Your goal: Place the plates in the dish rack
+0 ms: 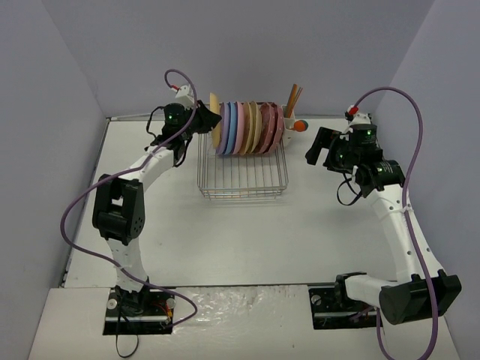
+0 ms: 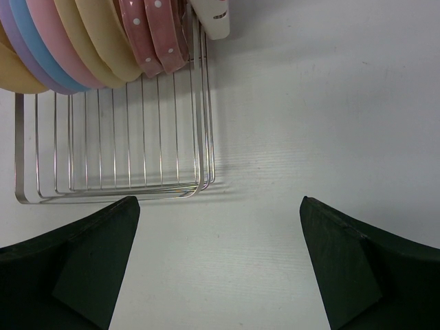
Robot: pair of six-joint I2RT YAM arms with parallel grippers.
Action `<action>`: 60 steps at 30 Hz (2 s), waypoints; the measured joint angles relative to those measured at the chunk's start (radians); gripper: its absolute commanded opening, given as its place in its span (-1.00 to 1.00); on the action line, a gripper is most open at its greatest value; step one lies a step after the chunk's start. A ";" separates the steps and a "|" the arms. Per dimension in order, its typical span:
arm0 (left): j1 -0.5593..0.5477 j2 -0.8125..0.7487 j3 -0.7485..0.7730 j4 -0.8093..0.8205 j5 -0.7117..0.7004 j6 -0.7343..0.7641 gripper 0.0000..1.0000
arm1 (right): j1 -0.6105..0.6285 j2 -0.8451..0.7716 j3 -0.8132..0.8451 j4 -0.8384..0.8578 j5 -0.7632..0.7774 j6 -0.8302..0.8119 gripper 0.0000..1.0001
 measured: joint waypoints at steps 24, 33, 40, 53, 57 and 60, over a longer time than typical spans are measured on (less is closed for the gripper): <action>0.005 0.059 -0.016 -0.059 -0.021 0.117 0.01 | -0.004 0.000 -0.012 0.001 0.000 0.000 1.00; 0.008 -0.053 -0.058 -0.146 -0.080 0.190 0.75 | -0.004 -0.005 -0.011 0.001 0.011 -0.013 1.00; 0.005 -0.349 -0.117 -0.304 -0.208 0.302 0.94 | -0.005 -0.057 -0.005 0.006 0.067 -0.059 1.00; 0.007 -1.036 -0.346 -0.785 -0.569 0.492 0.94 | -0.005 -0.323 -0.073 0.101 0.249 -0.162 1.00; 0.008 -1.183 -0.412 -0.884 -0.684 0.493 0.94 | 0.004 -0.365 -0.115 0.130 0.285 -0.188 1.00; 0.008 -1.290 -0.491 -0.937 -0.752 0.492 0.94 | 0.014 -0.385 -0.159 0.154 0.301 -0.202 1.00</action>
